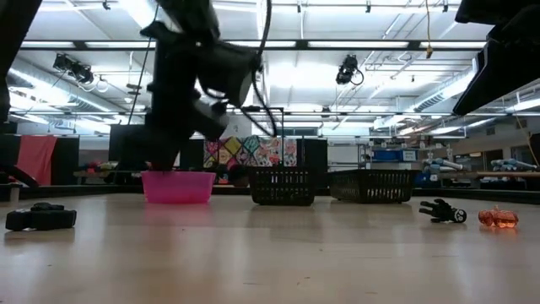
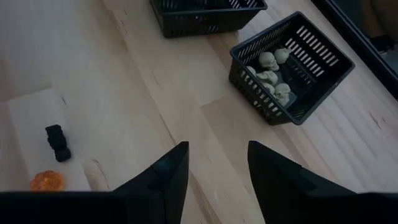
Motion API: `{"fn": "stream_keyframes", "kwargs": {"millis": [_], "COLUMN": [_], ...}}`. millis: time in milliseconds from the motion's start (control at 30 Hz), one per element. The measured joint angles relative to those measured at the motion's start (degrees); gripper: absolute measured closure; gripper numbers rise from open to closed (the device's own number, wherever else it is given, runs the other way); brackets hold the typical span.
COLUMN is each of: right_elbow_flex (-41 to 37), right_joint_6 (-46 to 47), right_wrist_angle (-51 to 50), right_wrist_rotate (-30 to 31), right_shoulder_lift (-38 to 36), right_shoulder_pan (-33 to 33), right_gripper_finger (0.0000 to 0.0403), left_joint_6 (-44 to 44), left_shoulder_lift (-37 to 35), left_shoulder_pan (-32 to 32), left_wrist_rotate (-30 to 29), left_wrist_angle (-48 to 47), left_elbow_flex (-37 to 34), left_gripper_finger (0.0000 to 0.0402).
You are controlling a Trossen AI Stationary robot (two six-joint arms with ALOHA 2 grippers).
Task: Sort Halloween decoration
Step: Put the orange pumpkin toy into the red bowl, then put the black skeleton toy into the left black bin
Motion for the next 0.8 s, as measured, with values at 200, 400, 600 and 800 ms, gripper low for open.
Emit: {"fn": "stream_keyframes", "kwargs": {"millis": [200,400,600,800], "right_elbow_flex": [0.0,0.0,0.0,-0.02], "right_joint_6": [0.0,0.0,0.0,-0.28], "right_wrist_angle": [-0.02,-0.04,-0.08,-0.16], "right_wrist_rotate": [-0.02,0.0,0.02,0.24], "right_shoulder_lift": [0.0,0.0,0.0,0.0], "right_shoulder_pan": [0.01,0.02,0.02,0.01], "right_gripper_finger": [0.0234,0.0234,0.0234,0.0234], "left_joint_6": [0.6,1.09,1.32,2.43], "left_shoulder_lift": [0.02,0.02,-0.15,-0.57], "left_shoulder_pan": [0.66,0.11,-1.52,-4.83], "left_wrist_rotate": [-1.68,-3.94,-14.16,-23.61], "left_wrist_angle": [7.43,9.78,7.78,9.65], "left_elbow_flex": [-5.65,-5.66,-2.35,1.92], "left_gripper_finger": [0.028,0.025,0.024,0.024]}}
